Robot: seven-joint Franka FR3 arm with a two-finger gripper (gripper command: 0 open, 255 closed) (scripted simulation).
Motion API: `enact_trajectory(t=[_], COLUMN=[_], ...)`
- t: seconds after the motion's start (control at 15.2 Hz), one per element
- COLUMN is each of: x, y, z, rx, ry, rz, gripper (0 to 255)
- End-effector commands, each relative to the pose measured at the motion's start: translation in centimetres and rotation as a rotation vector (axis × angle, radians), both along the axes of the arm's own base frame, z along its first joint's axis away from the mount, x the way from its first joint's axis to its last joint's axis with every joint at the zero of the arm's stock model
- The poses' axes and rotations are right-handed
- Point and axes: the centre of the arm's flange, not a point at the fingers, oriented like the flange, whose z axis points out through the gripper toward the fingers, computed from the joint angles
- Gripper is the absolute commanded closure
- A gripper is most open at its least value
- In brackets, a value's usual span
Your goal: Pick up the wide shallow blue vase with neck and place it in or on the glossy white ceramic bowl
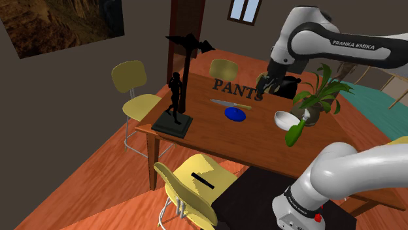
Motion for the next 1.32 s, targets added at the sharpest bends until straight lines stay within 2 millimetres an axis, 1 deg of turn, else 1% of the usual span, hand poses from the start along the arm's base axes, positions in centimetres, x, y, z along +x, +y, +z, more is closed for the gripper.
enact_trajectory(t=[0.0,1.25], x=[1.6,15.8], y=[-1.9,-17.4], z=[-1.6,-16.7], rx=[0.008,0.099], ry=[-0.001,0.004], rz=[-0.002,-0.024], gripper=[0,0])
